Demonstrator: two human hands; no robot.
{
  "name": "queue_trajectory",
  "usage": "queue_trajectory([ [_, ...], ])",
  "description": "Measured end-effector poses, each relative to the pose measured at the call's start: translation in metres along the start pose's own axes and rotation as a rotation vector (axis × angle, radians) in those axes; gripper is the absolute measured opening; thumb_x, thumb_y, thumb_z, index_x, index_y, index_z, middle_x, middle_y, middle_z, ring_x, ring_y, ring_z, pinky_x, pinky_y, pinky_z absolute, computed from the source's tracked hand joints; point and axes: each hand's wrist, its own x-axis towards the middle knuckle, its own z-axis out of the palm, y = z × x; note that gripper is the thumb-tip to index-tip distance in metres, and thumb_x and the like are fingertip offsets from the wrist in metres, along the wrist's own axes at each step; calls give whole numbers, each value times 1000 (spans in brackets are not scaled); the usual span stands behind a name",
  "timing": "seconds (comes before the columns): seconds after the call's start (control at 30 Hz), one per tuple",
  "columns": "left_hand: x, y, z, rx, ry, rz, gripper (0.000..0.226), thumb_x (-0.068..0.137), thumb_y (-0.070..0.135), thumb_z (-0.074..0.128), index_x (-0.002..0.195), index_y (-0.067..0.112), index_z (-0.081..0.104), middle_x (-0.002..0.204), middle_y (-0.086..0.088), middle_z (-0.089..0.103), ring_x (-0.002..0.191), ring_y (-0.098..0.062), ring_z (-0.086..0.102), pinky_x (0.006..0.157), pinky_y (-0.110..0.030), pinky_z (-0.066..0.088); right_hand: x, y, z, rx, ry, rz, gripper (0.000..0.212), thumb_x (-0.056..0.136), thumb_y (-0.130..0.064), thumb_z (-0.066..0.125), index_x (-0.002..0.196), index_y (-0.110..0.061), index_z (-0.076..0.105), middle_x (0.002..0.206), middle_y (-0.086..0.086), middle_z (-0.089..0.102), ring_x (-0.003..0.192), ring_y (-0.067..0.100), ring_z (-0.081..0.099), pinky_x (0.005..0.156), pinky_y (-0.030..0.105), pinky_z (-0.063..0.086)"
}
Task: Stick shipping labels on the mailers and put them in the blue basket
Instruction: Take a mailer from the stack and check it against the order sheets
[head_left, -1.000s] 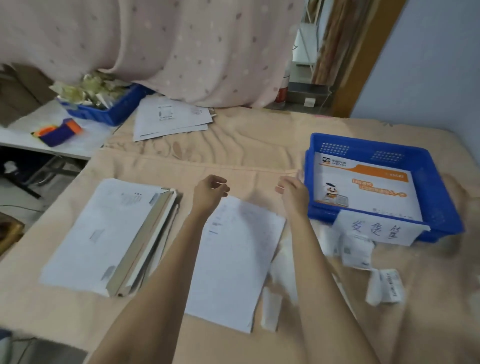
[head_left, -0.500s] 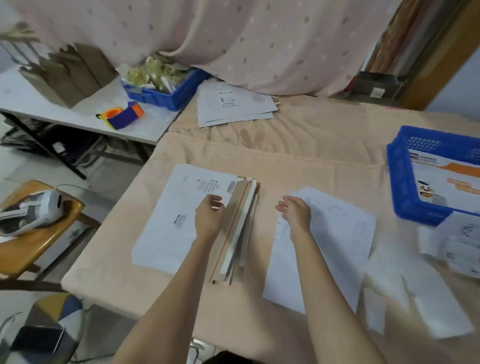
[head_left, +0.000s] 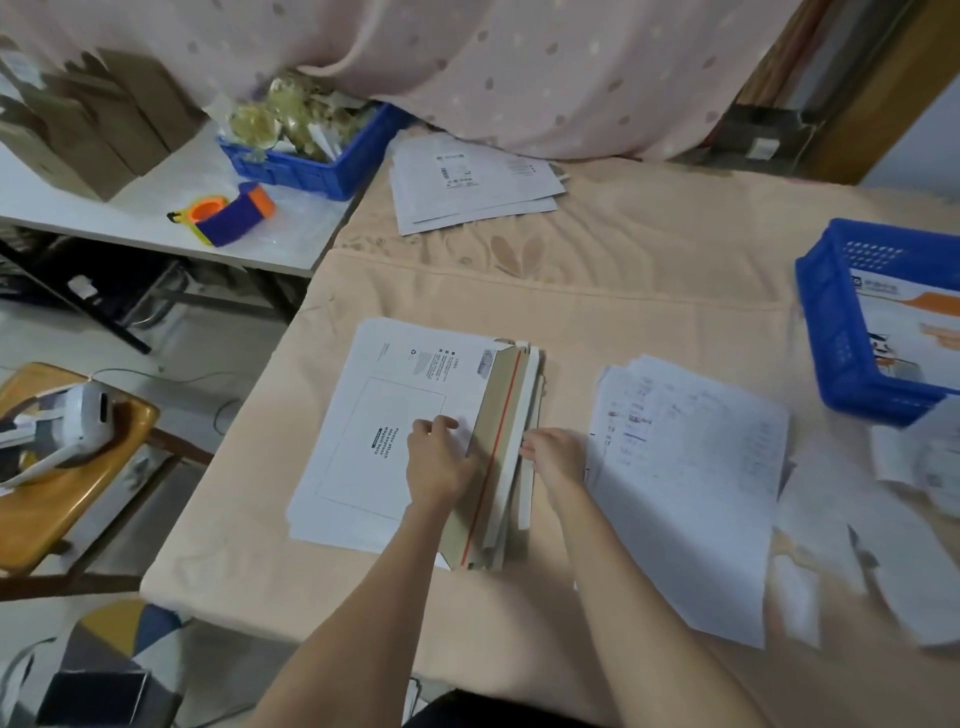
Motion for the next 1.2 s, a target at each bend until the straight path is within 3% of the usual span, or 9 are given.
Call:
queue_trajectory([
  [0.2, 7, -1, 2, 7, 10, -14, 47, 83, 32, 64, 125, 16, 50, 127, -4, 43, 114, -24, 48, 83, -37, 50, -3, -7, 2, -83, -48, -17, 24, 85, -6, 66, 109, -6, 64, 99, 8, 65, 80, 14, 58, 64, 16, 44],
  [0.3, 10, -2, 4, 21, 18, -17, 48, 84, 34, 65, 125, 16, 50, 127, -4, 43, 114, -23, 49, 81, -35, 50, -4, -8, 5, -188, -51, -10, 33, 85, -5, 65, 117, 5, 62, 114, 19, 65, 94, 31, 61, 60, 11, 43],
  [0.43, 14, -2, 3, 43, 33, -42, 49, 84, 33, 67, 126, 16, 48, 128, -5, 43, 111, -24, 51, 78, -36, 51, -7, -12, 7, -203, -92, 2, 47, 84, -6, 63, 124, 13, 48, 96, 26, 61, 83, 42, 56, 91, 38, 49],
  [0.5, 16, 0, 2, 51, 74, -46, 48, 83, 29, 68, 125, 15, 49, 127, -6, 43, 114, -24, 50, 82, -35, 50, -9, -14, 8, -192, -110, -15, 54, 77, -20, 68, 121, 8, 53, 131, 24, 43, 121, 39, 46, 102, 51, 42],
  [0.53, 17, 2, 1, 59, 104, -36, 48, 81, 26, 69, 124, 15, 51, 126, -7, 44, 116, -25, 47, 85, -34, 48, -3, -11, 8, -176, -146, -13, 58, 71, -30, 68, 119, 0, 58, 126, 25, 56, 114, 38, 56, 104, 52, 42],
  [0.63, 19, 8, -3, 88, 191, 30, 48, 75, 18, 70, 120, 13, 53, 125, -10, 44, 117, -28, 42, 92, -32, 41, 7, -6, 11, 7, -308, 56, 35, 91, -25, 52, 125, -18, 56, 130, 4, 58, 119, 22, 54, 108, 42, 38],
  [0.77, 16, 22, -10, -122, 256, 110, 56, 70, 36, 70, 122, 21, 53, 134, -1, 43, 122, -21, 42, 97, -36, 42, 6, -24, 7, 212, -300, -1, 25, 100, -9, 38, 112, -18, 58, 104, 3, 67, 91, 15, 63, 72, 25, 50],
  [0.97, 7, 54, -10, -48, 221, 286, 77, 69, 57, 50, 138, 24, 39, 151, 3, 30, 140, -16, 25, 112, -35, 25, 11, -52, -16, 145, -170, -142, 26, 98, -9, 41, 115, -12, 60, 118, 8, 65, 109, 23, 59, 97, 36, 44],
  [1.2, 1, 87, 12, -34, 98, 409, 59, 74, 33, 64, 129, 21, 49, 149, 2, 37, 130, -19, 44, 100, -35, 42, 12, -48, -49, 114, 48, -218, 19, 92, -5, 45, 92, -7, 64, 110, 24, 64, 92, 32, 63, 79, 33, 45],
])
